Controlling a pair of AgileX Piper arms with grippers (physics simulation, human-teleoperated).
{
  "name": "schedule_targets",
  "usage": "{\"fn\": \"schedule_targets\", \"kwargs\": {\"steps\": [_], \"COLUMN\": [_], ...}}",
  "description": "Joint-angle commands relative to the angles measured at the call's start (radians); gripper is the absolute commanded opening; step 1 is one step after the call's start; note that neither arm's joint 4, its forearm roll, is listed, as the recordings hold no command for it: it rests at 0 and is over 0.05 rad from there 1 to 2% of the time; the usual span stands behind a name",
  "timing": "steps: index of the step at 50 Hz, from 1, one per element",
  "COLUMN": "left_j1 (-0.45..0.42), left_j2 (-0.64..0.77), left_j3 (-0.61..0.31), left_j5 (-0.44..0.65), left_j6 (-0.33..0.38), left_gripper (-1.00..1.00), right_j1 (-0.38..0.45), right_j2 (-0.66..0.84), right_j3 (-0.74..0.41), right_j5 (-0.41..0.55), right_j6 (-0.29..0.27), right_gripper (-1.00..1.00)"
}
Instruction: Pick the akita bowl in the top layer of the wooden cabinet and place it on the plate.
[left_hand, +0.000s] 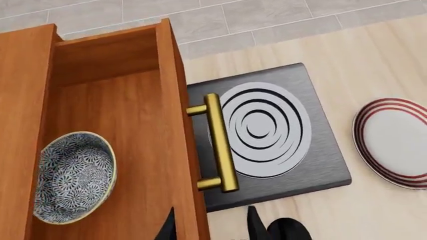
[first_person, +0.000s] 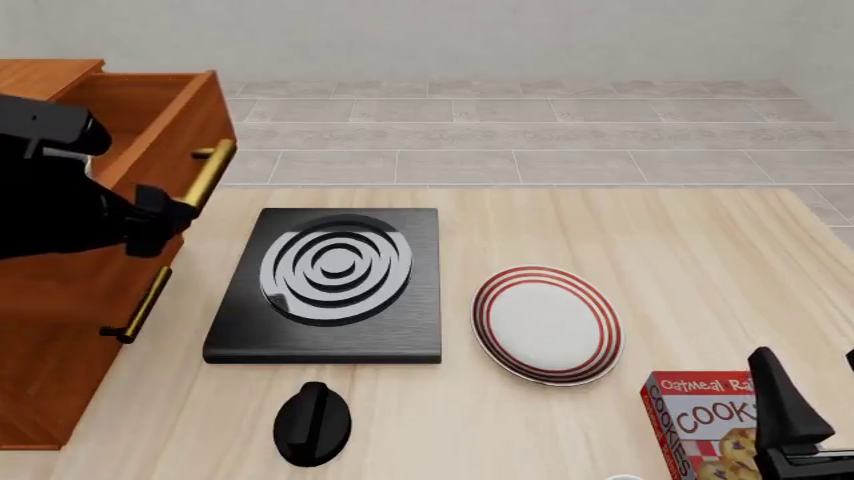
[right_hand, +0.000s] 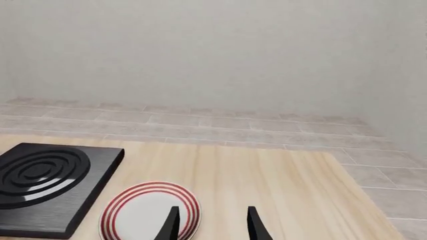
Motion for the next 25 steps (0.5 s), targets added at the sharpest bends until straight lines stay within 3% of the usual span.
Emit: {"fn": "schedule_targets", "kwargs": {"steps": [1, 25], "left_j1": [-0.041, -0.087], "left_j2": [0.025, 0.053], "left_j3": [-0.019, -0.08], "left_j5": [0.018, 0.044], "left_j6": [0.012, 0.01], "left_gripper": [1.0, 1.0], "right_j1": [-0.002, -0.001], "right_j2": [0.0, 0.0], "right_j3": [-0.003, -0.006], "right_j5": [0.001, 0.002], "right_j6": [0.003, 0.001], "right_gripper": [1.0, 1.0]}}
